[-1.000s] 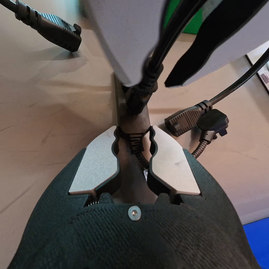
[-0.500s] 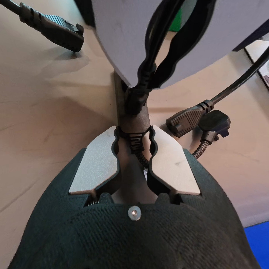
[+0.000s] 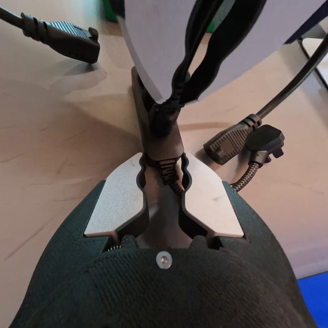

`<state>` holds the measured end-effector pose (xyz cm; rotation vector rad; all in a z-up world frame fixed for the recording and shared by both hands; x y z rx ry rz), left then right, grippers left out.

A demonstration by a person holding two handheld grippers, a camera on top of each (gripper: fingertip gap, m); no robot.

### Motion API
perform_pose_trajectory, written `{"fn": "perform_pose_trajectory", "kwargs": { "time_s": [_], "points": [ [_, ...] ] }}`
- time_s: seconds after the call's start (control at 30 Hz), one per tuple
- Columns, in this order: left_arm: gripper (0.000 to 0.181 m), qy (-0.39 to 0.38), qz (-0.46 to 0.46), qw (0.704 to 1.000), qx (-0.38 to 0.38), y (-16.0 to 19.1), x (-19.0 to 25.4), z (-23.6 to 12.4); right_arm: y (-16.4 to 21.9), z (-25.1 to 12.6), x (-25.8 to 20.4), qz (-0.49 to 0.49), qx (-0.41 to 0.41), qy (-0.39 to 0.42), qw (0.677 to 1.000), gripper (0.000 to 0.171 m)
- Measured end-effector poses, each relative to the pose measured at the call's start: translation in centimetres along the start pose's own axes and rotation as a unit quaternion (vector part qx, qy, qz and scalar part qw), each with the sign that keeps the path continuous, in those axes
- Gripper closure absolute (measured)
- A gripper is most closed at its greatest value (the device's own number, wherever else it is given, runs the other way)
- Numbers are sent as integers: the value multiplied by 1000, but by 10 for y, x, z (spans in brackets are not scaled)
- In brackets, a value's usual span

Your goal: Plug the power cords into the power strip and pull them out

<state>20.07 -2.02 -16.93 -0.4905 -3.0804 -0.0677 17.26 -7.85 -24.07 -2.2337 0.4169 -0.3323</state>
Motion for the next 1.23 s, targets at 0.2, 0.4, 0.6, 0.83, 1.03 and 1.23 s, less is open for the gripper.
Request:
{"fn": "perform_pose_trajectory", "kwargs": {
  "time_s": [0.2, 0.4, 0.6, 0.83, 1.03, 1.23],
  "points": [
    [167, -9, -5, 1000, 7, 1, 3, 0, 1, 0, 0, 5, -3, -8, 1000, 133],
    [167, -23, -17, 999, 26, 4, 9, 1, 0, 1, -1, 14, -6, -20, 1000, 134],
    [169, -29, -24, 999, 21, 2, 12, 1, 0, 1, -2, 17, -8, -20, 1000, 134],
    [169, -35, -16, 999, 23, 2, 14, 0, -4, 5, 2, 13, -8, -9, 1000, 120],
    [166, -33, -31, 999, 24, 3, 14, 0, -3, 5, 0, 20, -15, -36, 999, 131],
    [162, -27, -41, 999, 10, 4, 12, -1, -3, 6, -1, 20, -15, -36, 999, 131]
  ]
}}
Point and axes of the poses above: each gripper's, where its closed fingertips meet, z out along the fingers, y out of its underside, x = y × z across the jaws, the point moved 6 cm from there along -z, back along the fingers, and after that the axes turned 6 degrees about z, right-handed, at the moved point
